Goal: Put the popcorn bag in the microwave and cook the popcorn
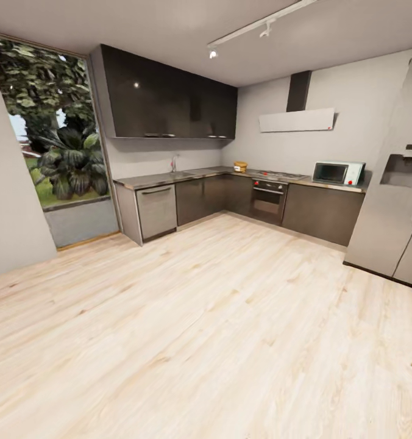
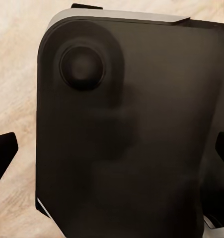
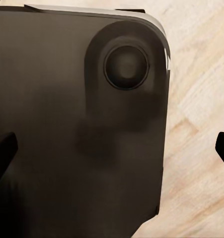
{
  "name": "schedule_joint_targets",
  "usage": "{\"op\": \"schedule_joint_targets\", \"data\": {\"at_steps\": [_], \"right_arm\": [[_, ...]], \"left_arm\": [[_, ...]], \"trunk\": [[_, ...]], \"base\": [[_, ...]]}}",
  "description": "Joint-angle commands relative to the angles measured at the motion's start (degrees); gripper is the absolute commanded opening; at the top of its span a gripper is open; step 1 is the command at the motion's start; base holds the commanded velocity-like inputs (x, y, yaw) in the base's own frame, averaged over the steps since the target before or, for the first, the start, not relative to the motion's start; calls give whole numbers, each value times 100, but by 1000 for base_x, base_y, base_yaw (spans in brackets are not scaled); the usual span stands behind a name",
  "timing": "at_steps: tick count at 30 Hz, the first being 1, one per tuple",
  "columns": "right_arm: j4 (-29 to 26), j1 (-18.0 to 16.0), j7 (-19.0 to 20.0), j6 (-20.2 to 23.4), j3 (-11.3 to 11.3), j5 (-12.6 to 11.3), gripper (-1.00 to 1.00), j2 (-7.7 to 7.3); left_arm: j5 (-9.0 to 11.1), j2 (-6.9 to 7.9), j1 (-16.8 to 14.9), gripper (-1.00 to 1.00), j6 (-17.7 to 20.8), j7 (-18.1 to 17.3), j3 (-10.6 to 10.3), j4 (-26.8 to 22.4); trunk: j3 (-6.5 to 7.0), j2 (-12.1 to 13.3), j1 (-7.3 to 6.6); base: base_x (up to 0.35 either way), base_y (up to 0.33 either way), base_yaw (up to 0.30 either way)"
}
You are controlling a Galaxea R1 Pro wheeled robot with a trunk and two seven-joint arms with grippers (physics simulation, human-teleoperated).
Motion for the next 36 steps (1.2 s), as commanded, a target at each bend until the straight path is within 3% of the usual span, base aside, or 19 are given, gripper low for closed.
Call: {"op": "schedule_joint_targets", "data": {"at_steps": [1, 15, 20, 36], "right_arm": [[1, -1, -1, -21, 0, 0, 100, 2], [1, -1, 11, -15, 0, 0, 100, 3], [1, -1, 11, -10, 13, 5, 100, -1], [1, -1, -1, 29, 35, 8, 100, 1]], "left_arm": [[36, -4, -1, 100, -6, 5, 33, -2], [30, -6, -1, 100, -6, 5, 38, -4], [31, -6, -1, 100, -2, 5, 35, -1], [36, -6, -1, 100, 3, 5, 28, -1]], "trunk": [[-4, -2, 0], [-4, -2, 0], [-4, -2, 0], [-4, -2, 0]], "base": [[0, 0, -250], [20, 0, -250], [285, 0, -197], [322, 0, -7]]}}
